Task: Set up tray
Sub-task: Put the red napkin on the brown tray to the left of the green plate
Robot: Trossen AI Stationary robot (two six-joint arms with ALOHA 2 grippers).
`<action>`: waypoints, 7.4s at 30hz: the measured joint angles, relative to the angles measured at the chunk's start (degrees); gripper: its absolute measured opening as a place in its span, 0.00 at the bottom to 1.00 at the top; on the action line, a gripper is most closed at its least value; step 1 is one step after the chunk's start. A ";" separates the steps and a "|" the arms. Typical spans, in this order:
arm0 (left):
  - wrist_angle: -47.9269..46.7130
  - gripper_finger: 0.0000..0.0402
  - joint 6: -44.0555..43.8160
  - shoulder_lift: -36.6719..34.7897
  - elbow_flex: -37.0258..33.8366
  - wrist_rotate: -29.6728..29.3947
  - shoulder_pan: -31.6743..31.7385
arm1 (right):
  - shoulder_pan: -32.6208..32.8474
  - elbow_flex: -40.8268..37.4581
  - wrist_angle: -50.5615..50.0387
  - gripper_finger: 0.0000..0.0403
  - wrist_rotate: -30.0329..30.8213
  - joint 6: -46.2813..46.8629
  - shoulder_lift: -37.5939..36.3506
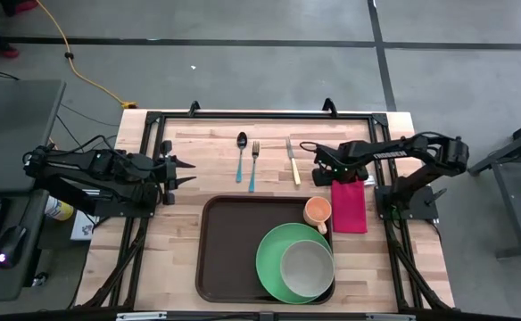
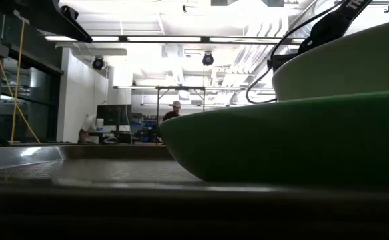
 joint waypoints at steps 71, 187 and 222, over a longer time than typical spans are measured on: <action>-3.78 0.43 -1.40 0.02 0.04 1.62 0.00 | 3.70 1.13 -7.01 0.00 9.66 -4.49 -25.69; -3.93 0.43 -10.45 0.00 -0.02 0.81 0.00 | 40.27 83.90 -6.29 0.00 15.98 22.35 47.64; -3.86 0.43 -10.43 0.00 0.00 0.83 0.00 | 45.87 93.61 -24.07 0.00 18.31 26.19 41.12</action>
